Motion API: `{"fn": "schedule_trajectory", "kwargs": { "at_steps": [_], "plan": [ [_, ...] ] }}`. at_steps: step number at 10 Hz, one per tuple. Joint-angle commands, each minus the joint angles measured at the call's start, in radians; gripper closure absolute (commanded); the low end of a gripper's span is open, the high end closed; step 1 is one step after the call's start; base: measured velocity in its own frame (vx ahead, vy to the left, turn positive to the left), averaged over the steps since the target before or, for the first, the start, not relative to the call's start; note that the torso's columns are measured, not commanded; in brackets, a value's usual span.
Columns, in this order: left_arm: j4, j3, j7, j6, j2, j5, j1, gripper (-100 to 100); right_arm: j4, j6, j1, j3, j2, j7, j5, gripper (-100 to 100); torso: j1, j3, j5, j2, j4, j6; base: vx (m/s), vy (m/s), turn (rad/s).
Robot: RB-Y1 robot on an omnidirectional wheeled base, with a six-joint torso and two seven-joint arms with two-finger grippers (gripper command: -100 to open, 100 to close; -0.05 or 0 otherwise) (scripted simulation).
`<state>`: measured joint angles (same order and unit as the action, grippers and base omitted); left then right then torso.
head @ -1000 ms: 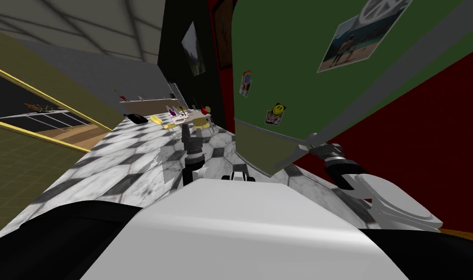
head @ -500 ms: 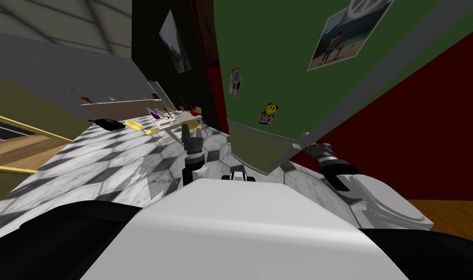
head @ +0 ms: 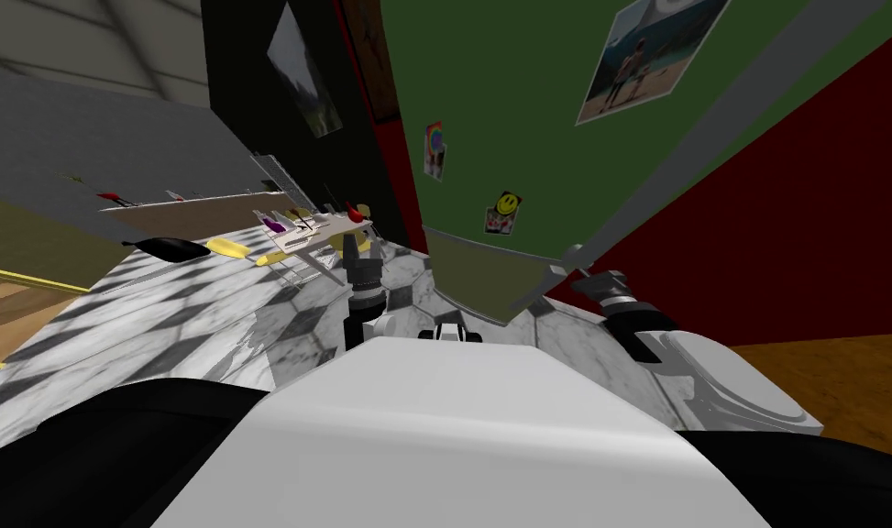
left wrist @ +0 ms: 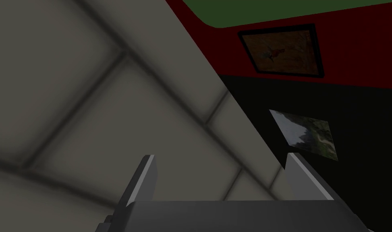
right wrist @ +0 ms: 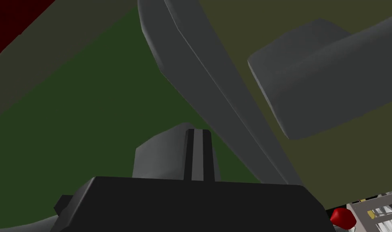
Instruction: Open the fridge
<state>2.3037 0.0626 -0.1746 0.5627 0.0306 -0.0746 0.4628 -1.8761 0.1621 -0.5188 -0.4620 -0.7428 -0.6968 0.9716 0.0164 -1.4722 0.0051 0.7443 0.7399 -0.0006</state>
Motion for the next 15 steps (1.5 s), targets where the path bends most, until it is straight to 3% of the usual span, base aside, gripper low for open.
{"fn": "schedule_trajectory", "kwargs": {
  "at_steps": [1,10,12,13,15],
  "plan": [
    [0.0,0.0,0.0,0.0,0.0,0.0,0.0,0,0.003,-0.018,-0.014,-0.016,0.001,0.005,-0.003,100,-0.004,-0.002,0.001,-0.003,0.001,-0.003,-0.053,0.25,-0.126],
    [0.0,0.0,0.0,0.0,0.0,0.0,0.0,0,0.021,-0.098,-0.075,-0.089,-0.006,0.031,-0.019,100,-0.001,-0.006,0.005,-0.007,0.001,-0.007,-0.086,0.296,-0.12],
    [0.0,0.0,0.0,0.0,0.0,0.0,0.0,0,0.037,-0.091,-0.078,-0.085,0.004,0.028,-0.017,100,-0.004,-0.006,0.006,-0.007,0.002,-0.007,-0.039,0.199,-0.074],
    [0.0,0.0,0.0,0.0,0.0,0.0,0.0,0,0.025,-0.09,-0.107,-0.101,-0.02,0.034,-0.017,-100,-0.012,-0.008,0.005,-0.009,0.002,-0.007,0.003,0.039,-0.085],
    [0.0,0.0,0.0,0.0,0.001,0.0,0.0,0,0.011,-0.088,-0.126,-0.119,-0.044,0.04,-0.018,-100,-0.015,-0.006,-0.002,-0.009,-0.001,-0.001,0.041,0.02,-0.031]
  ]
}}
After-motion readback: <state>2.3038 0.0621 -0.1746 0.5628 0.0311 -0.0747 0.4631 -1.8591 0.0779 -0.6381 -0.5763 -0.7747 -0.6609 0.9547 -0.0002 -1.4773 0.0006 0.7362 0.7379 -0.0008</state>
